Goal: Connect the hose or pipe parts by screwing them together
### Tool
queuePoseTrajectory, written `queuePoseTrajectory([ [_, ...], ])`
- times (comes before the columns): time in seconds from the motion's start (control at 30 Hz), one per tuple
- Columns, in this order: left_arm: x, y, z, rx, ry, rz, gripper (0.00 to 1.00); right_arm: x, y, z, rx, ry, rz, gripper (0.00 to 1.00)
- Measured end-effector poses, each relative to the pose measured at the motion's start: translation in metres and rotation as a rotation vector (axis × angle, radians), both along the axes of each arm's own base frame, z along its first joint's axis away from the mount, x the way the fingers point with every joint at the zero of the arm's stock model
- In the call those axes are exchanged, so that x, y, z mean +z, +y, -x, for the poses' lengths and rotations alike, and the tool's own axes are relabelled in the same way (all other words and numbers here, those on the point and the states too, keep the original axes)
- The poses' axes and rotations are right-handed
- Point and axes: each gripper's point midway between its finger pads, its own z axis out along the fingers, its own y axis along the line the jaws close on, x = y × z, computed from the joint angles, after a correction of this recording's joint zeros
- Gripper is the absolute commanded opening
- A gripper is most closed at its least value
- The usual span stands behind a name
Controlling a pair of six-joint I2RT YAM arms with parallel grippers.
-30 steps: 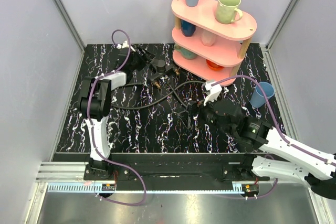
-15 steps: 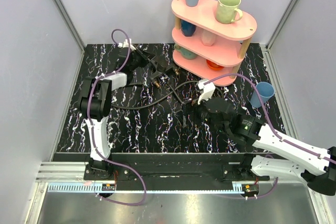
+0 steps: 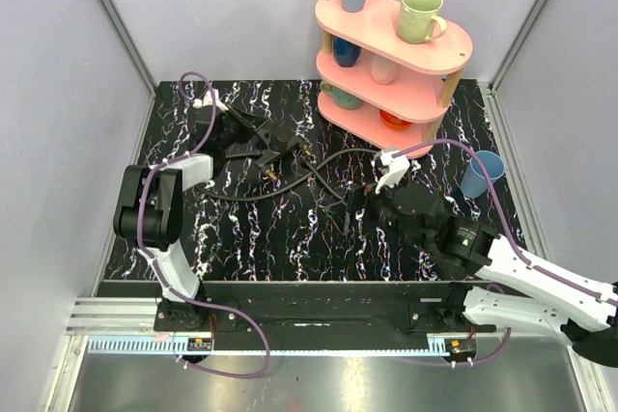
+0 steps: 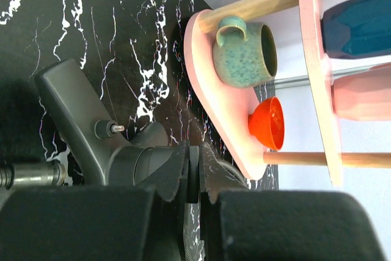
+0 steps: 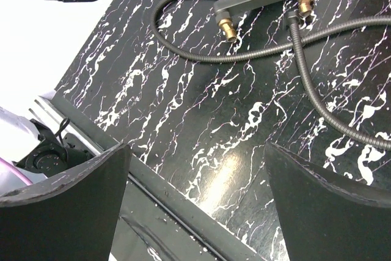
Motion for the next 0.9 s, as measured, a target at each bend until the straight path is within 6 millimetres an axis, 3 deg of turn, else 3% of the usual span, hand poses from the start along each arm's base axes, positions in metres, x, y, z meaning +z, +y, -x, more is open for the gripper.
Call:
queuePoseTrajectory([
  [0.33,0.012,0.007,0.056,-0.026,0.041,-0.058,0.0,-0.015,-0.009,0.004,-0.044,0.049,-0.037,0.99],
  [0.53,0.043,0.021,0.087,-0.019,0.018,-0.162,0.0,-0.039,-0.014,-0.023,-0.207,0.07,0.038,0.97],
  [0.6,0.056,0.032,0.094,0.006,-0.005,-0.192,0.0,-0.048,-0.004,-0.034,-0.233,0.083,0.082,0.97],
  [0.73,0.082,0.072,0.105,0.115,-0.038,-0.222,0.0,-0.056,0.031,-0.055,-0.218,0.079,0.16,0.97],
  [0.9,0.092,0.151,0.129,0.343,-0.043,-0.229,0.0,-0.062,0.103,-0.105,-0.171,0.081,0.206,0.91],
])
